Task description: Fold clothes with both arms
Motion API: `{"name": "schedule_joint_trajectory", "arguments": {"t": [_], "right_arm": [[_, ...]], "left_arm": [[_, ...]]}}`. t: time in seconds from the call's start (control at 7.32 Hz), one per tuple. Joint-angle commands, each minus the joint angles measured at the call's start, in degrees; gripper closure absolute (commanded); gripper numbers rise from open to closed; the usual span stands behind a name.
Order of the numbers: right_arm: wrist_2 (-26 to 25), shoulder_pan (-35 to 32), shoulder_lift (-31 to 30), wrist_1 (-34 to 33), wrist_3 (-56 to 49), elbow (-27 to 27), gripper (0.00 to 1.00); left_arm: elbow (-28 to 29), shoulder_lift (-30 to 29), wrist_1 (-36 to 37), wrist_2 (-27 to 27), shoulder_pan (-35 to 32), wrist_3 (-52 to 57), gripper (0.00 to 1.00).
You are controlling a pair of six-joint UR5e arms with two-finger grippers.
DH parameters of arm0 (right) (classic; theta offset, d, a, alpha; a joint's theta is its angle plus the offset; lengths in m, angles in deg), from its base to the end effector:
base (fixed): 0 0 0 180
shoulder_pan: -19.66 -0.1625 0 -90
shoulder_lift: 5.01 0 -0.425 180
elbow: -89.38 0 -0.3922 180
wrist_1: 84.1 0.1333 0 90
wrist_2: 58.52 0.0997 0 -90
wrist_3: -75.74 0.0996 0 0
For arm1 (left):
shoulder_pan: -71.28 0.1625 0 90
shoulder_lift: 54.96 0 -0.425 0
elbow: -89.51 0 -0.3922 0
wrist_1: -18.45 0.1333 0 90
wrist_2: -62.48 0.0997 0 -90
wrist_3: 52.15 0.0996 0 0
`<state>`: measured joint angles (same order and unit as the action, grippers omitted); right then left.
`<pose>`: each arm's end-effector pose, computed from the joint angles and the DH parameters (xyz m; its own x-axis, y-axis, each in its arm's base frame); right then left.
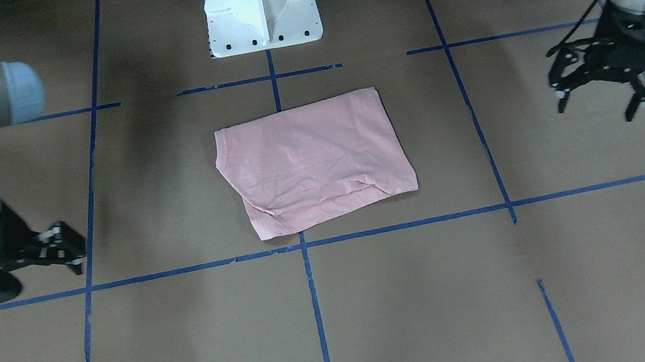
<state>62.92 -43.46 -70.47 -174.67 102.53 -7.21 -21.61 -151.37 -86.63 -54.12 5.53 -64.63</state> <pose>-0.2174 -0.6088 0.3688 0.7478 -0.2093 0.6301 0.0586 0.9661 0.2514 0.1364 -0.5187 0.4016 0.7398 0.4834 -0.4681 -0.1459 0.7943 0.5898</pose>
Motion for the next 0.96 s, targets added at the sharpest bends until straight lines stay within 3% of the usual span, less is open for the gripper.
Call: {"name": "schedule_joint_trajectory", "arguments": {"t": [0.0, 0.27, 0.41, 0.55, 0.82], "right_arm": [[6.6, -13.8, -9.3, -2.3, -21.0, -0.7, 0.00], [8.0, -22.0, -14.0, -7.5, -30.5, -0.4, 0.00], [7.7, -23.4, -17.6, -7.6, -32.5, -0.2, 0.00], [7.0, -24.2, -22.3, -7.3, -32.6, 0.0, 0.00], [7.8, -25.5, -27.9, -7.2, -32.5, -0.6, 0.00]], "left_arm": [[2.6, 3.1, 4.1, -2.5, -13.0, 19.4, 0.00], [8.4, 4.4, 5.1, -7.0, -23.1, 32.8, 0.00], [12.7, 4.9, 4.9, -11.5, -27.4, 33.4, 0.00], [16.8, 7.9, 4.1, -17.8, -29.2, 31.7, 0.00], [24.2, 9.1, 3.2, -18.2, -29.5, 29.7, 0.00]]}}
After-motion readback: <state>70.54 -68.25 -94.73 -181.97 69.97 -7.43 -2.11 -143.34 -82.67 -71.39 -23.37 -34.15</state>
